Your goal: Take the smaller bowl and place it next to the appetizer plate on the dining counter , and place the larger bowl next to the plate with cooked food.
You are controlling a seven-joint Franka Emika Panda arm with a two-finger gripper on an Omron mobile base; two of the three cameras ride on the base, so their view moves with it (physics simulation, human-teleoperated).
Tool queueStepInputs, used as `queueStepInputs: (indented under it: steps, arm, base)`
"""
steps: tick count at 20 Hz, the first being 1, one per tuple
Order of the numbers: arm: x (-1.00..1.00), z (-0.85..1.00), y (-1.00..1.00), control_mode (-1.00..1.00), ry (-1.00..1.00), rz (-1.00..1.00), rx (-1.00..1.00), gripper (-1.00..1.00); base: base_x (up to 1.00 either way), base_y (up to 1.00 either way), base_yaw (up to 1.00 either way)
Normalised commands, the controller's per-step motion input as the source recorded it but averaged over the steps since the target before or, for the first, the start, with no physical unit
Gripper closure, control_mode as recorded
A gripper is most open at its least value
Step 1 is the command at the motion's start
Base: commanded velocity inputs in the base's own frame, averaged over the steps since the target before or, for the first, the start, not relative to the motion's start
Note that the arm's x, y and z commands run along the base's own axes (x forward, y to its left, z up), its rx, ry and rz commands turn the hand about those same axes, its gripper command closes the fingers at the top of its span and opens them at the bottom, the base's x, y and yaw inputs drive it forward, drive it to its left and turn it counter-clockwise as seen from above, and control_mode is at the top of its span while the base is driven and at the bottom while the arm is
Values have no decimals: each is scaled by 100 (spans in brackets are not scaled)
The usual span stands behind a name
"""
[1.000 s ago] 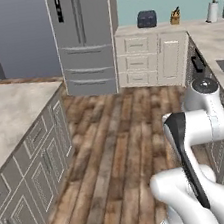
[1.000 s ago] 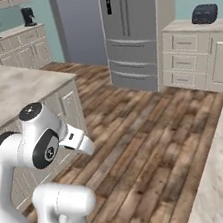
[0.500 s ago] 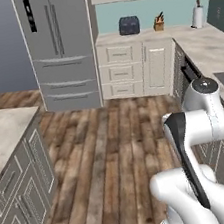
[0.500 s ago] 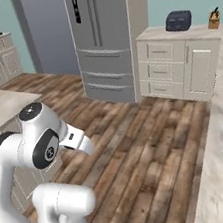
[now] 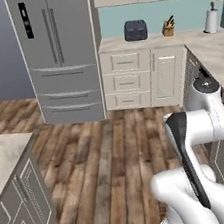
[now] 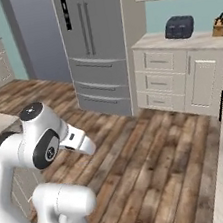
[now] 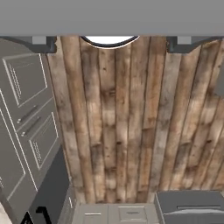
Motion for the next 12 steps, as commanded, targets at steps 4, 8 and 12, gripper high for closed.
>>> queueStepInputs:
  steps: [4,8,12]
  arm:
    - [0,0,0,100,0,0,0,-100]
    - [0,0,0,100,0,0,0,-100]
    - [0,0,0,100,0,0,0,-100]
  base:
    - [100,0,27]
    - [100,0,48]
    - [100,-8,55]
